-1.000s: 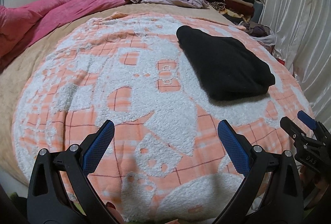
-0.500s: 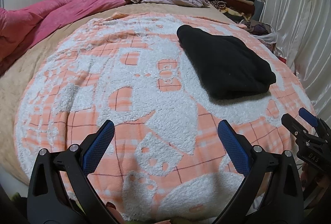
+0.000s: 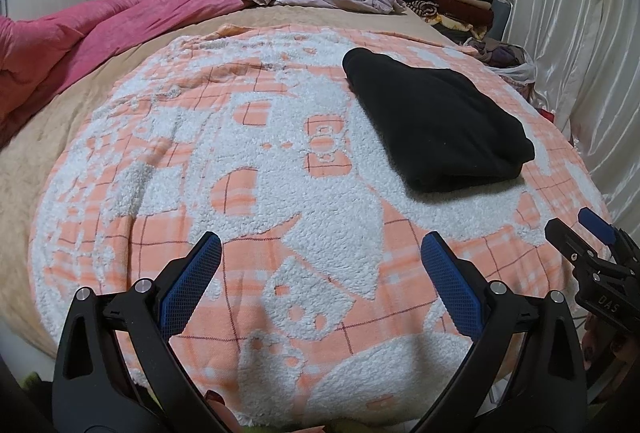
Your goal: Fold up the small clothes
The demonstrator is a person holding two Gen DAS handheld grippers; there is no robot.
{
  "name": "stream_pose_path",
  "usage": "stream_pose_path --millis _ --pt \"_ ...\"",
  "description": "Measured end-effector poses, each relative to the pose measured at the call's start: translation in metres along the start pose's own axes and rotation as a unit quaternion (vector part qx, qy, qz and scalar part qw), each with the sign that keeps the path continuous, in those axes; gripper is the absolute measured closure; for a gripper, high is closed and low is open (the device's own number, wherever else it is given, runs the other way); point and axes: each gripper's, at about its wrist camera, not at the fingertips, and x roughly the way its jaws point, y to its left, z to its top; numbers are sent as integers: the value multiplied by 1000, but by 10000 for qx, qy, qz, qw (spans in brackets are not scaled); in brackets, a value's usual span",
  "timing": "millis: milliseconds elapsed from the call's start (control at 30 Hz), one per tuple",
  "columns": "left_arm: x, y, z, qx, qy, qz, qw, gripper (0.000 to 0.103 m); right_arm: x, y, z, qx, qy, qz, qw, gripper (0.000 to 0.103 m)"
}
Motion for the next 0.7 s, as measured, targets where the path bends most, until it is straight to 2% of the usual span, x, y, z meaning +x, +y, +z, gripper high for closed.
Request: stream_pose_path --millis 700 --pt "0 4 -1 -34 8 14 10000 10 -2 0 -1 26 3 7 10000 4"
